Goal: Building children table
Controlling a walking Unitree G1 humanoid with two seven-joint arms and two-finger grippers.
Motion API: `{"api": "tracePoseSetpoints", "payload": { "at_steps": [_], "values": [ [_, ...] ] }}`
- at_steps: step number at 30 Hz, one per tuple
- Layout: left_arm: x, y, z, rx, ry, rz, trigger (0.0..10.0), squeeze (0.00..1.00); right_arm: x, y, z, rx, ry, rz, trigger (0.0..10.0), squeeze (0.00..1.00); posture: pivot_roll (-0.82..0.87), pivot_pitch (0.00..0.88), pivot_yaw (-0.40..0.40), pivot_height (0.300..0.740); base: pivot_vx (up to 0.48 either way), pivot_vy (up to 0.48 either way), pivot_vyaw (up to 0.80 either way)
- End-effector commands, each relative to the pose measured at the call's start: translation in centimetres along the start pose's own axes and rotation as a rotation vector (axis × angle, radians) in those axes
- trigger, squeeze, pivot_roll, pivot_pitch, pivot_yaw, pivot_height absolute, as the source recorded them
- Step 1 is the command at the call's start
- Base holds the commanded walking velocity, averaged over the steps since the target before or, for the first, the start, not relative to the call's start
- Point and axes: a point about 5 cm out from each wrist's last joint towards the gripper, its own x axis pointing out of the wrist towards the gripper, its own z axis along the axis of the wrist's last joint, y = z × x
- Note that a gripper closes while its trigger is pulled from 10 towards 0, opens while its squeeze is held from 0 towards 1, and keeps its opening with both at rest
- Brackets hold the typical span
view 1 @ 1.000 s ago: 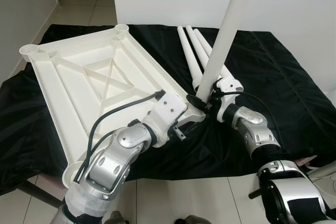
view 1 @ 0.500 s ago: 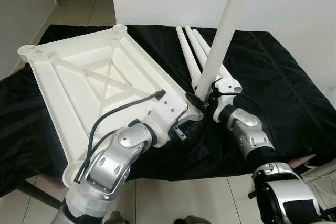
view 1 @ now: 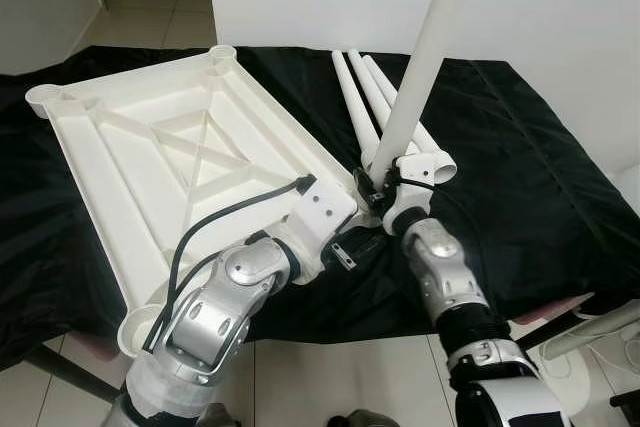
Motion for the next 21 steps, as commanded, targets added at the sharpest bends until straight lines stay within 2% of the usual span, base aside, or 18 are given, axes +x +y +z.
{"api": "tracePoseSetpoints", "payload": {
  "at_steps": [1,7,14,21],
  "values": [
    [0.0,-0.1,0.2,0.003,-0.003,0.047,10.0,0.00,-0.6,-0.3,-1.6,0.003,0.083,-0.097,10.0,0.00,0.04,0.026,-0.076,0.740,0.000,0.000,0.00],
    [0.1,-0.2,0.1,0.002,-0.005,0.047,10.0,0.00,-0.6,1.3,-1.3,0.005,0.078,-0.072,10.0,0.00,0.04,0.021,-0.083,0.740,0.000,0.000,0.00],
    [0.2,-0.2,0.2,0.002,-0.008,0.049,10.0,0.00,-1.0,0.8,-1.3,-0.006,0.095,-0.115,10.0,0.00,0.04,0.016,-0.087,0.740,0.000,0.000,0.00],
    [0.2,-0.2,0.2,0.002,-0.009,0.048,10.0,0.00,-1.2,1.1,-1.0,-0.004,0.098,-0.147,10.0,0.00,0.04,0.010,-0.087,0.740,0.000,0.000,0.00]
  ]
}}
